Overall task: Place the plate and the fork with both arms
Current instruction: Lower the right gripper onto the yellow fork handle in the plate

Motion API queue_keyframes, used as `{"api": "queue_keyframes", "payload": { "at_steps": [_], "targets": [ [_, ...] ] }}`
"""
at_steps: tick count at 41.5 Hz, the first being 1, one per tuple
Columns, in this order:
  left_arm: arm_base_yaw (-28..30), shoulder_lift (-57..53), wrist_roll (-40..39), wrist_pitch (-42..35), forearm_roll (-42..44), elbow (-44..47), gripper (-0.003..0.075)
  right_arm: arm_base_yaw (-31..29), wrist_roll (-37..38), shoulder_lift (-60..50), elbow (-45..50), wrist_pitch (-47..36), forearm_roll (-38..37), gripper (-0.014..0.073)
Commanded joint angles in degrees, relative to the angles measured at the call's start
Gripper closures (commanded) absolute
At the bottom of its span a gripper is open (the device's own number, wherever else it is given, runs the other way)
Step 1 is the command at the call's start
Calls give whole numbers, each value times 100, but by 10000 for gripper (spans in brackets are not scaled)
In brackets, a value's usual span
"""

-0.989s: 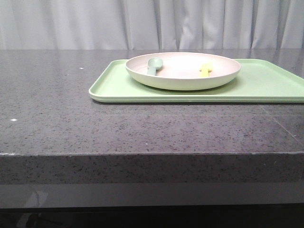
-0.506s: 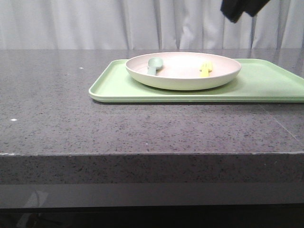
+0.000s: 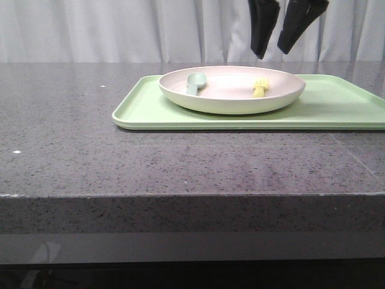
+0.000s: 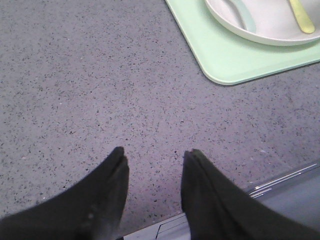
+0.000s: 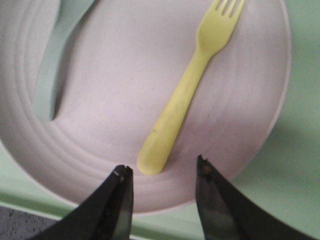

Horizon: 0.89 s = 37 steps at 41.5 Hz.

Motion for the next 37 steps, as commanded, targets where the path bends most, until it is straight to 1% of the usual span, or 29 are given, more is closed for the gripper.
{"api": "queue_keyframes", "payload": {
  "at_steps": [1,11,16,23,28,37],
  "targets": [
    [18,-20,-63,-351,-72,-156,461,-11,331,40,-580,17,-189,266],
    [18,-20,-63,-351,-72,-156,462,-227,821,664,-1293,329,-167,266],
    [18,-20,-63,-351,-72,-156,461,-320,851,862,-1504,359,-148,266],
    [18,-20,-63,-351,-72,-156,462,-378,880,1023,-1567,264,-76,266],
    [18,-20,-63,-351,-72,-156,461,-411,880,1133,-1567,151,110,266],
    [18,-20,-63,-351,-72,-156,461,-450,880,1330,-1567,143,293,266]
  ]
}}
